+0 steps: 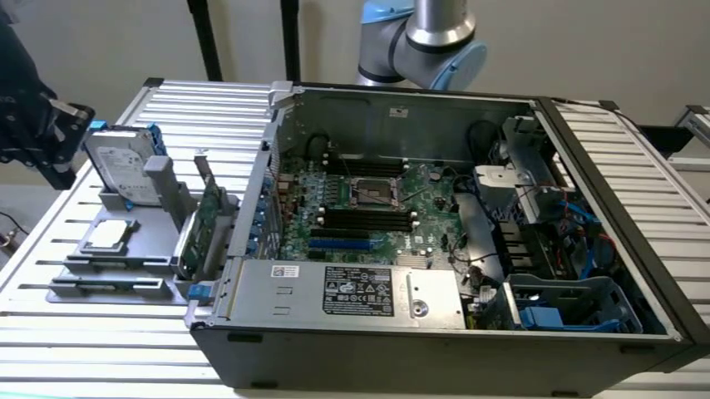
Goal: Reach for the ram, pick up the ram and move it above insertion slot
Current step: 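Pick up the ram and move it above insertion slot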
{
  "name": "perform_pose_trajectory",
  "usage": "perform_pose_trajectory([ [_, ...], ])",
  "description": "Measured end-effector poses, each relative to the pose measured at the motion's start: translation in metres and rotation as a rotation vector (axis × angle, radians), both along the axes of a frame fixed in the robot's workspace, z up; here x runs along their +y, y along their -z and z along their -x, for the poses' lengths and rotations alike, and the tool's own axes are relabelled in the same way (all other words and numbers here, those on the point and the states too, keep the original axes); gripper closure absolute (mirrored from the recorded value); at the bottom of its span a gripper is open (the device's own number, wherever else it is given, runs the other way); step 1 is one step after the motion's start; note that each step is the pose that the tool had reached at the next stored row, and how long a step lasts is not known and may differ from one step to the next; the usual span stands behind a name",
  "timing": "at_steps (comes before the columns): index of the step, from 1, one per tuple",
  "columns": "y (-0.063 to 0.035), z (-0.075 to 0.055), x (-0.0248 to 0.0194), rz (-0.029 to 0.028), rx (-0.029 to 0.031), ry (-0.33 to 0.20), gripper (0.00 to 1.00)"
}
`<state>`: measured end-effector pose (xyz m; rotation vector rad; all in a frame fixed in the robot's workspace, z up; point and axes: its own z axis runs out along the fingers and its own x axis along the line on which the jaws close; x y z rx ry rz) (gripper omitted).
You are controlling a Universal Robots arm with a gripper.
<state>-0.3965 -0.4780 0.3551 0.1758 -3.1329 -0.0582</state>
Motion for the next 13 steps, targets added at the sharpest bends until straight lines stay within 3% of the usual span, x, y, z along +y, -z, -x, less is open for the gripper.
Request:
perform_pose_trajectory([
  [13,0.0015,0.0000,0.0000,-0.0001,-0.0001,-0.237,0.90],
])
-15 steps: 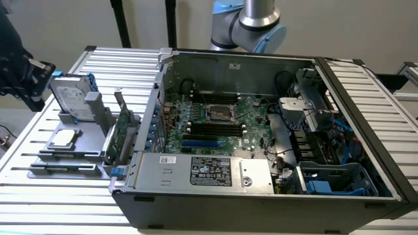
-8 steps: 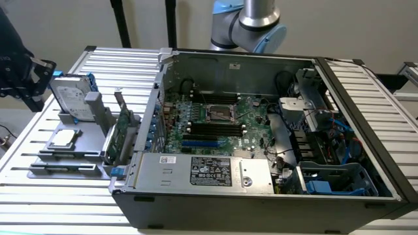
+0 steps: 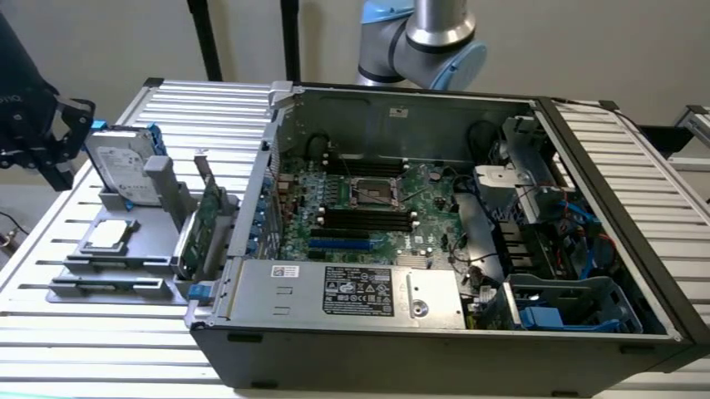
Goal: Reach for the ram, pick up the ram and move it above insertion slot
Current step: 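Pick up the ram and move it above insertion slot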
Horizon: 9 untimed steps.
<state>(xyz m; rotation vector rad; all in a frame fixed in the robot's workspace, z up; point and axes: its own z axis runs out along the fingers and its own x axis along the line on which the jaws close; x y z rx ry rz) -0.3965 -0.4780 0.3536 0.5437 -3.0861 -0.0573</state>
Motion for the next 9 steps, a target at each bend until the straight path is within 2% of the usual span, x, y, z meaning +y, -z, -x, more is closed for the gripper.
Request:
perform_pose_trajectory([
  [9,0.0011,0.0000,0.0000,0.0000,0.0001,-0.164,0.90],
])
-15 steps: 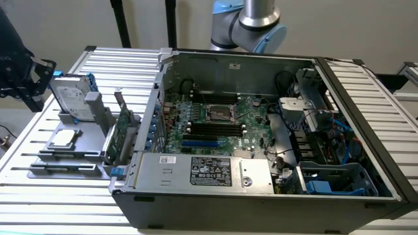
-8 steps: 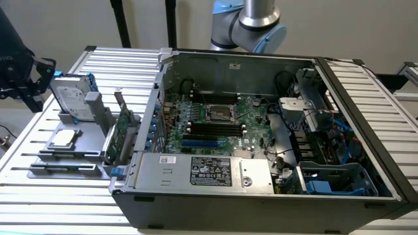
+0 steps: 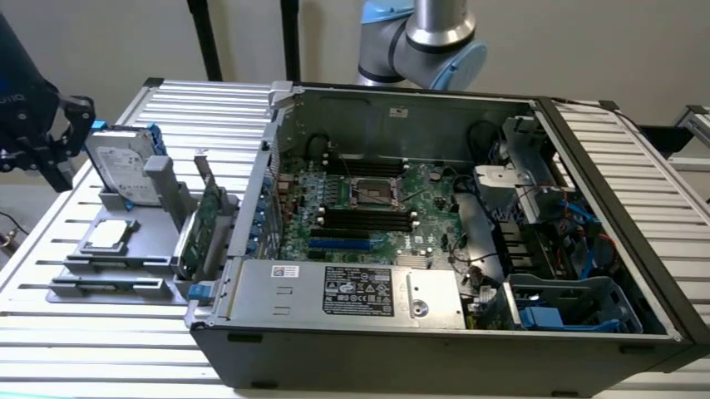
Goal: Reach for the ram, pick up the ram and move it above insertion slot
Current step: 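Pick up the ram and move it above insertion slot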
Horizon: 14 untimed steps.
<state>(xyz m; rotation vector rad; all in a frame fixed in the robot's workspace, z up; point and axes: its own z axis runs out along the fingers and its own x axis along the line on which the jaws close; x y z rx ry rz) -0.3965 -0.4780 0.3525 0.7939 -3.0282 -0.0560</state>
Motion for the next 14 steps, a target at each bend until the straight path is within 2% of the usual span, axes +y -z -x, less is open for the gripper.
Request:
perform_pose_trajectory([
  [14,0.0018,0.0000,0.0000,-0.0001,-0.0001,-0.255,0.90],
])
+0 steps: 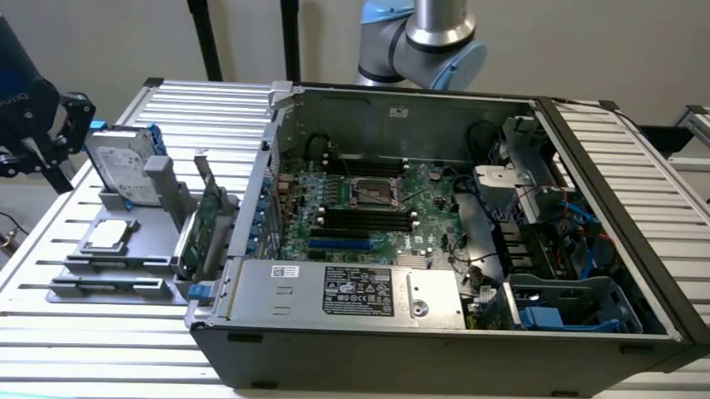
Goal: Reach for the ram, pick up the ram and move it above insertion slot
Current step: 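Pick up the ram and move it above insertion slot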
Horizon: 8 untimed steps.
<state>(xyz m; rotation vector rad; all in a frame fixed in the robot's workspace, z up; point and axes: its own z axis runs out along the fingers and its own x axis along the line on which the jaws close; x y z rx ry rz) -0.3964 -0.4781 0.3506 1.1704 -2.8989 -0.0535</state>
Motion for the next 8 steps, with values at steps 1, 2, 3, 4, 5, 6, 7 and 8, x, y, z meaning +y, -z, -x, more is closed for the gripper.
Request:
perform_pose_trajectory([
  [1,0.0001,0.0000,0.0000,0.0000,-0.0001,-0.018,0.90],
  [2,0.0002,0.0000,0.0000,0.0000,0.0000,-0.036,0.90],
  [3,0.0004,0.0000,0.0000,0.0000,0.0000,-0.054,0.90],
  [4,0.0005,0.0000,0.0000,0.0000,0.0000,-0.072,0.90],
  [5,0.0007,0.0000,0.0000,0.0000,-0.0001,-0.090,0.90],
  [6,0.0007,0.0000,0.0000,0.0001,0.0001,-0.108,0.90],
  [7,0.0008,0.0001,0.0001,0.0001,0.0001,-0.127,0.90],
  [8,0.0010,0.0000,0.0001,0.0001,0.0001,-0.145,0.90],
])
